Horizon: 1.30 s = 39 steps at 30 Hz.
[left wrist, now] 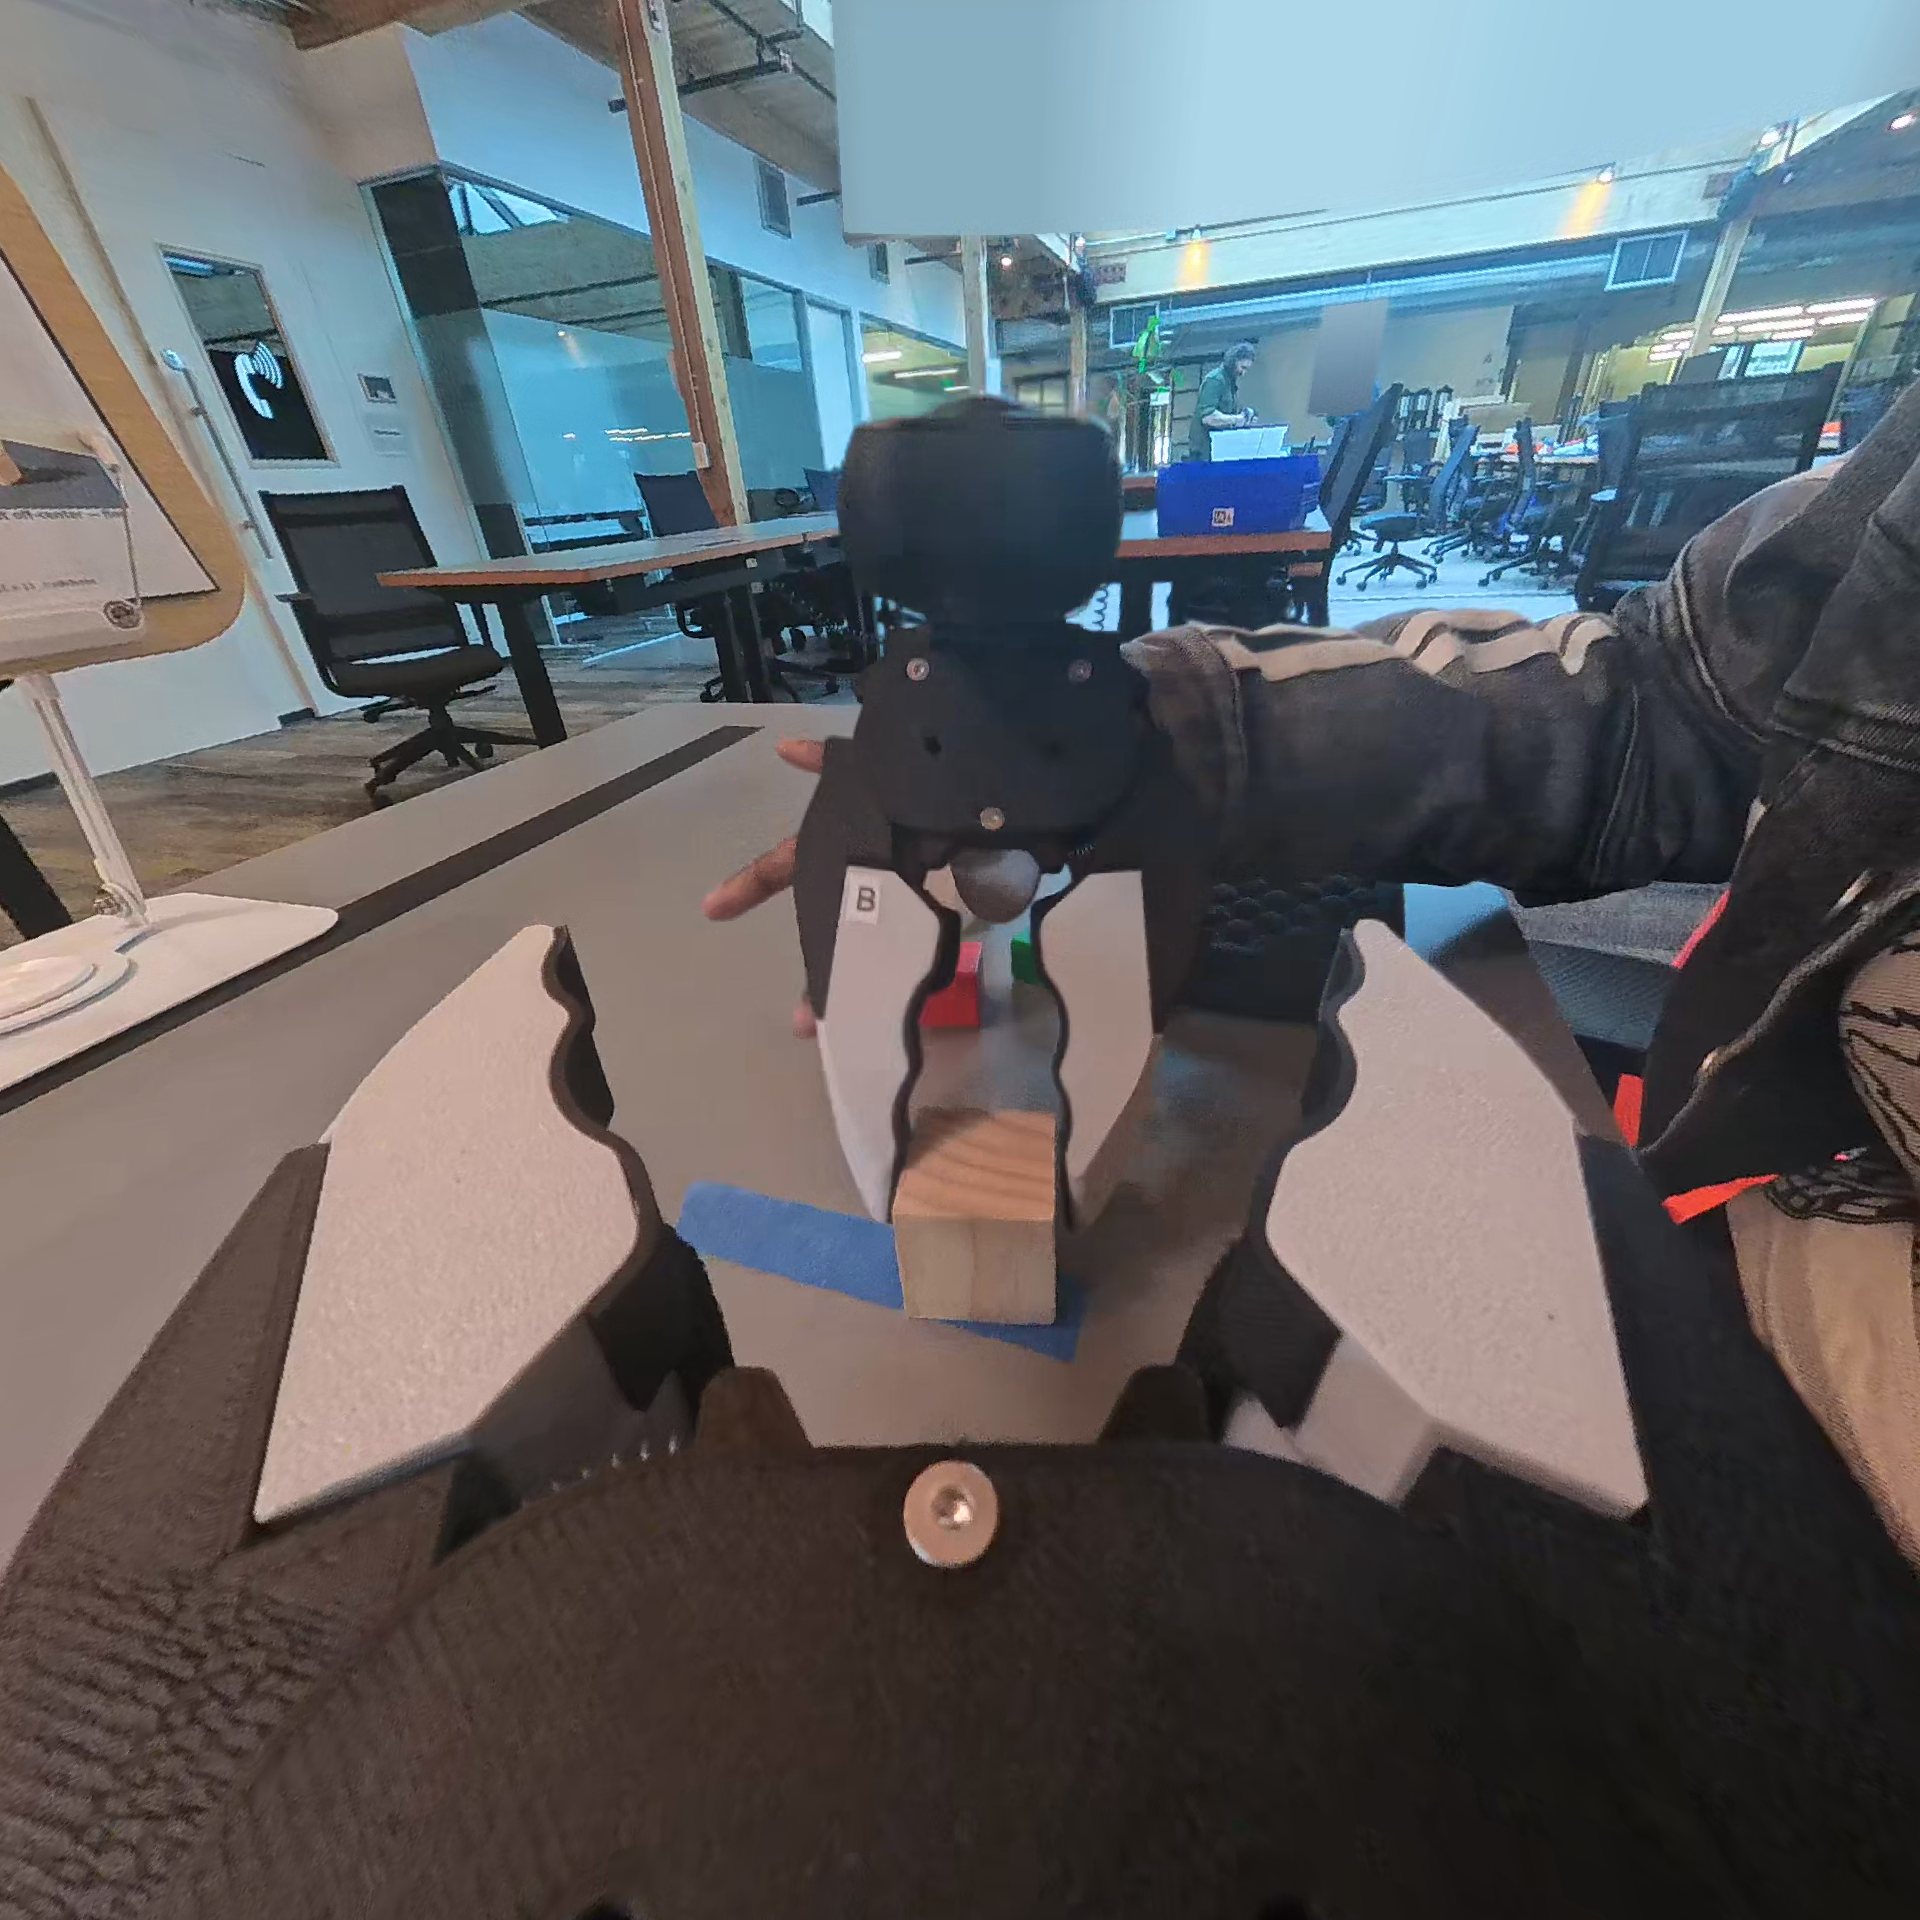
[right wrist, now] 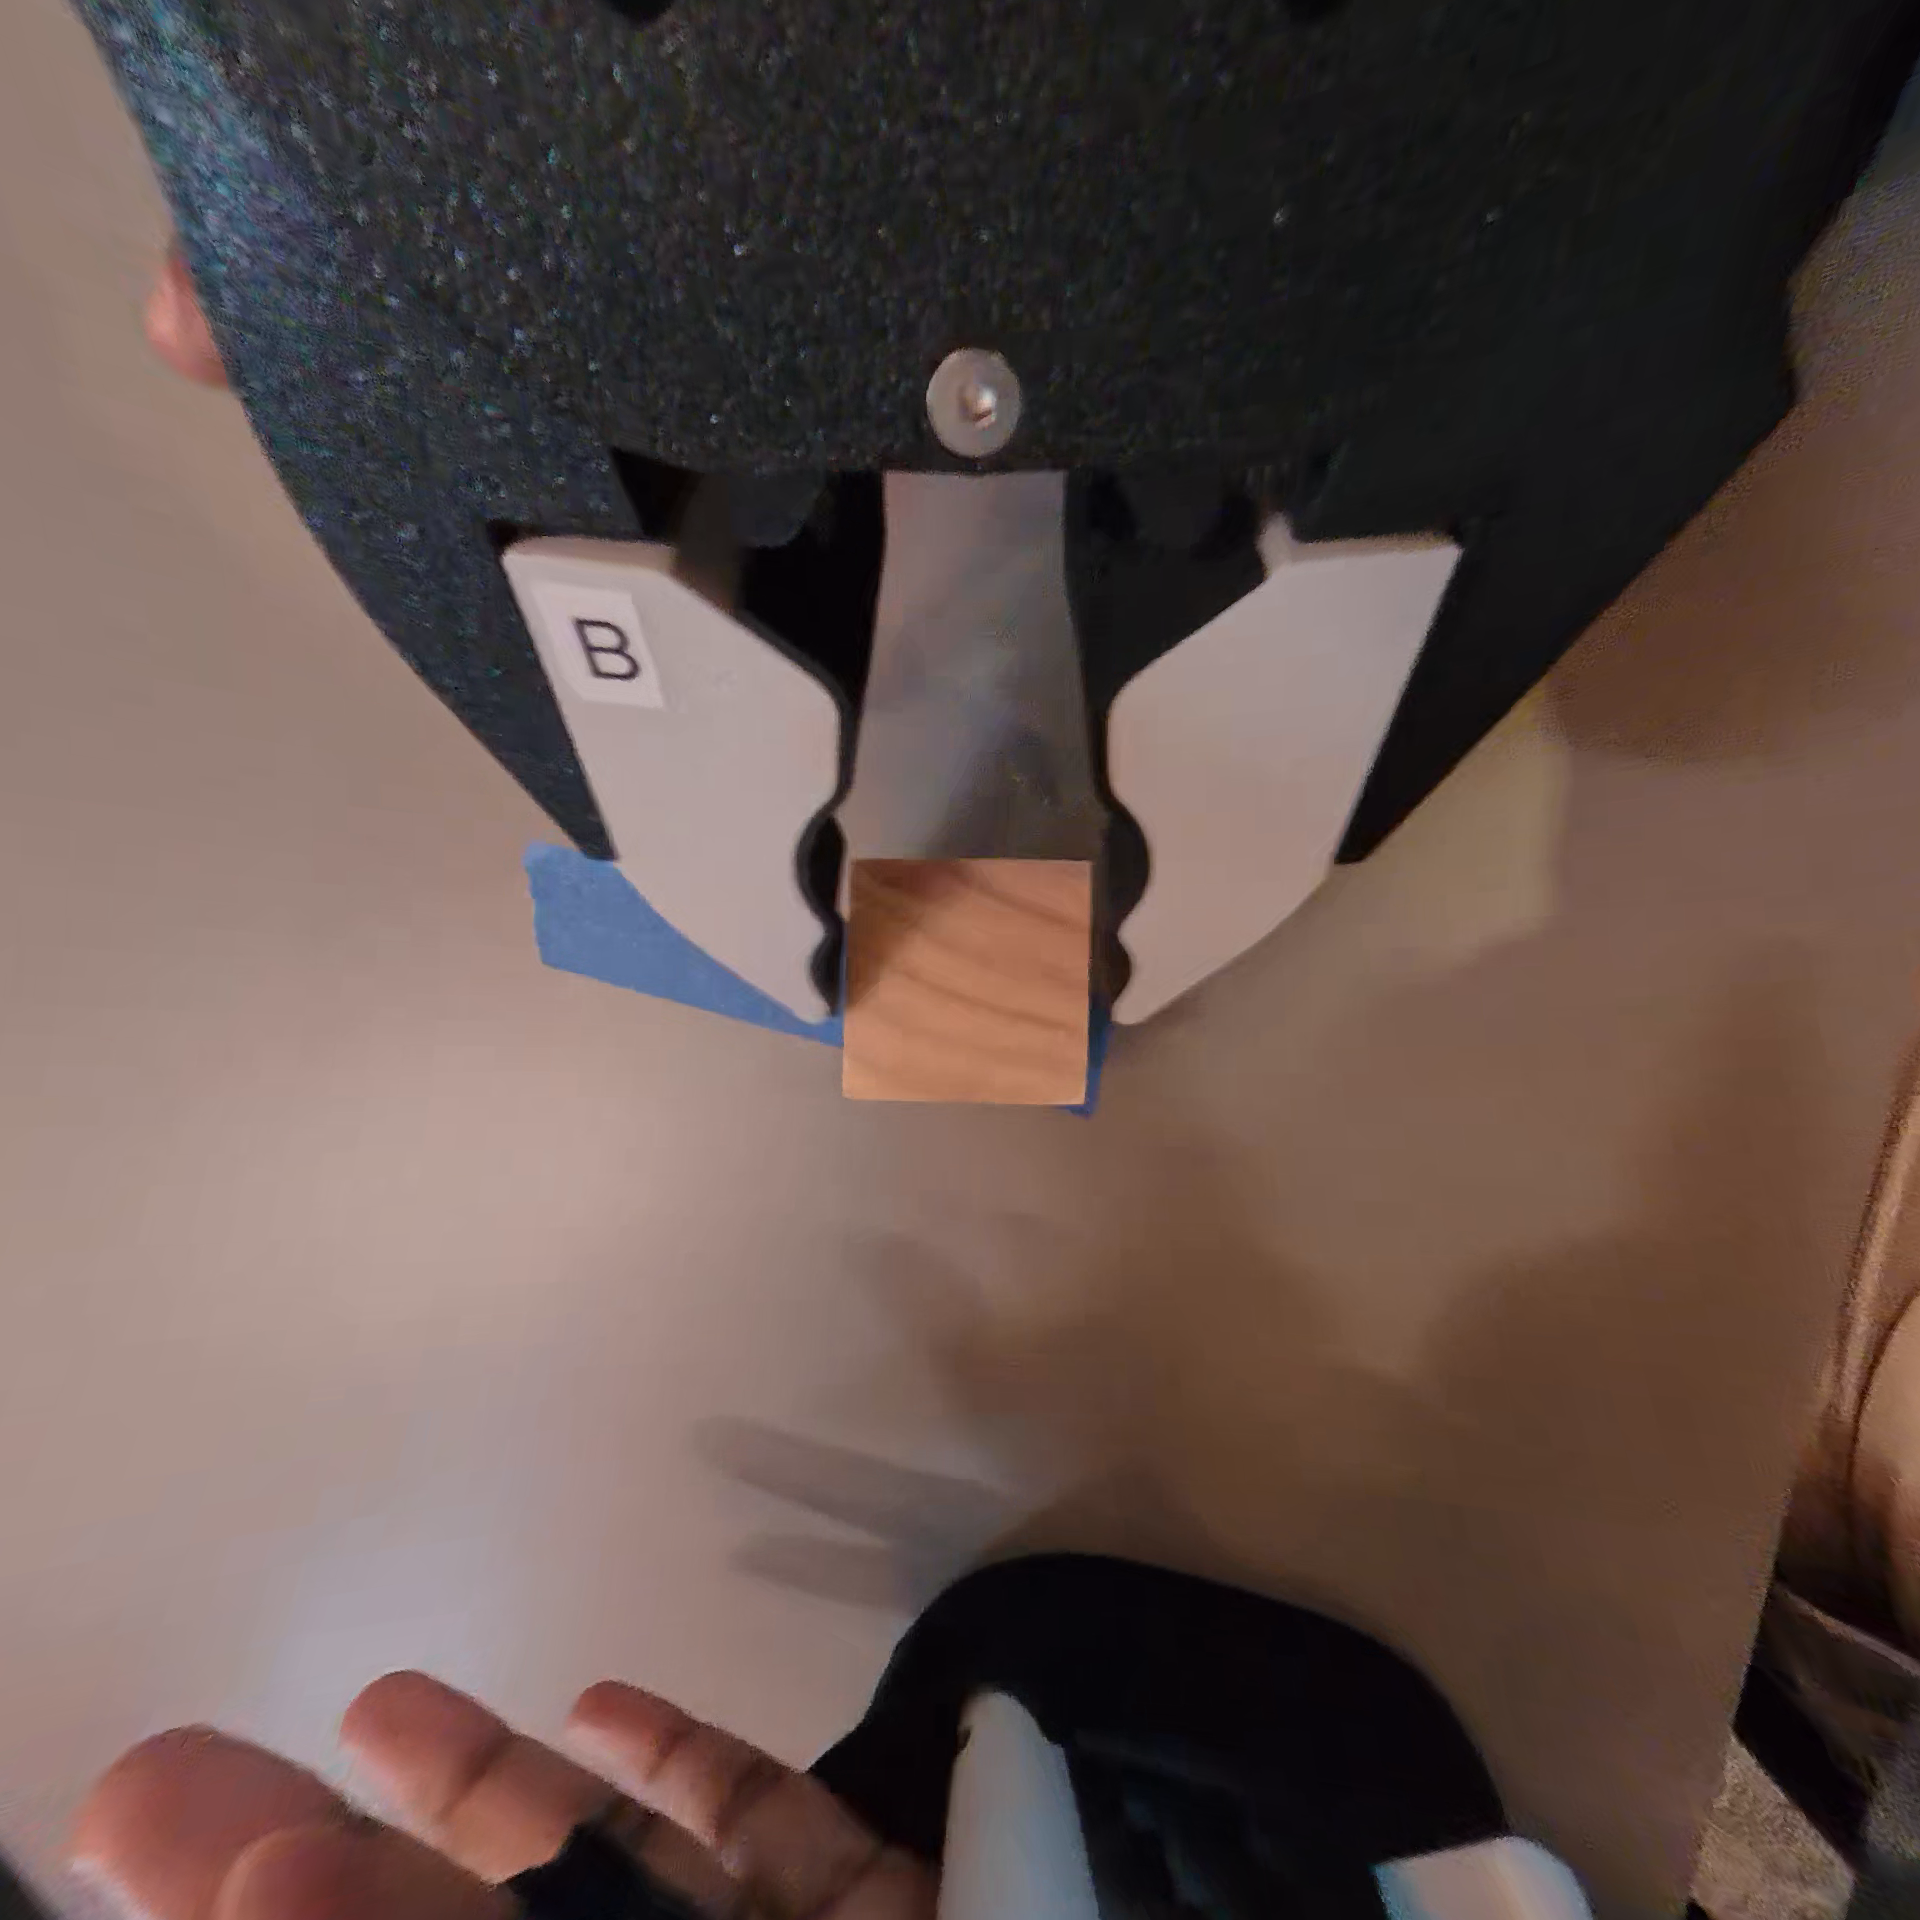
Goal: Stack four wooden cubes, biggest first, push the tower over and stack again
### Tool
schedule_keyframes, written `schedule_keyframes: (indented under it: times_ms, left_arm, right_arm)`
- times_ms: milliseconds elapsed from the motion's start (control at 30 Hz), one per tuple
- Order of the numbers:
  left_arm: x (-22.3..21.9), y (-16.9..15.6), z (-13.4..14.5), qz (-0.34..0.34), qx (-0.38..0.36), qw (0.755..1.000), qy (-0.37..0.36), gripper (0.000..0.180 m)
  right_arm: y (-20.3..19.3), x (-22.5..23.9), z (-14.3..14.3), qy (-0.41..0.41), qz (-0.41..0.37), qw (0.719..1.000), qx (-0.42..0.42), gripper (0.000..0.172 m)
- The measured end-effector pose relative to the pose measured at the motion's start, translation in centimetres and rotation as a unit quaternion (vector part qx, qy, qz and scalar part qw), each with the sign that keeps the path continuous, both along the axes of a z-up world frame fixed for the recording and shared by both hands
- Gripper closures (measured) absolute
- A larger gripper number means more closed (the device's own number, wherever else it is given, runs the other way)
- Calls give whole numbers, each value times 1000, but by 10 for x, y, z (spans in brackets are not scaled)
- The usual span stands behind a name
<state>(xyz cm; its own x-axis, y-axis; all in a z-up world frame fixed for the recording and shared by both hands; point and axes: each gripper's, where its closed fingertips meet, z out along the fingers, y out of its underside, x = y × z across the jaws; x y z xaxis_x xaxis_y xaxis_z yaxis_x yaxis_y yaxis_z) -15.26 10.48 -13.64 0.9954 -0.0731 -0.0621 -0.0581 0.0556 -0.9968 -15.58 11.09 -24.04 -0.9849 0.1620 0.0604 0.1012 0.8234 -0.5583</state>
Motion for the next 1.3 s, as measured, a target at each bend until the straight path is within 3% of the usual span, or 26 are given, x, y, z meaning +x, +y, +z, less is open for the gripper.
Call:
schedule_keyframes:
  times_ms: [100, 167, 367, 467, 567, 833, 1300]
  left_arm:
    - [0, 0, -1, 1, -2, 1000, 0, 50]
    - [-1, 0, -1, 4, -2, 1000, 0, 50]
    - [1, 2, -3, 3, -10, 1000, 5, 50]
    - [0, 2, -3, 3, -9, 1000, 1, 50]
    - [-1, 2, -3, 4, -6, 1000, -5, 50]
    - [-2, 1, -2, 5, -2, 1000, -11, 50]
    - [1, 2, -3, 1, -7, 1000, -2, 50]
  right_arm:
    - [8, 5, 6, -4, 4, 1000, -8, 127]
    - [24, 6, 25, 7, -9, 1000, -24, 127]
    - [131, 3, 94, 59, -97, 992, -53, 127]
    - [191, 2, 91, 42, -130, 990, -25, 127]
    - [219, -2, 78, 15, -149, 988, -35, 127]
    - [221, -5, 54, -4, -153, 988, -23, 127]
    - [223, -10, 48, 11, -151, 988, -10, 127]
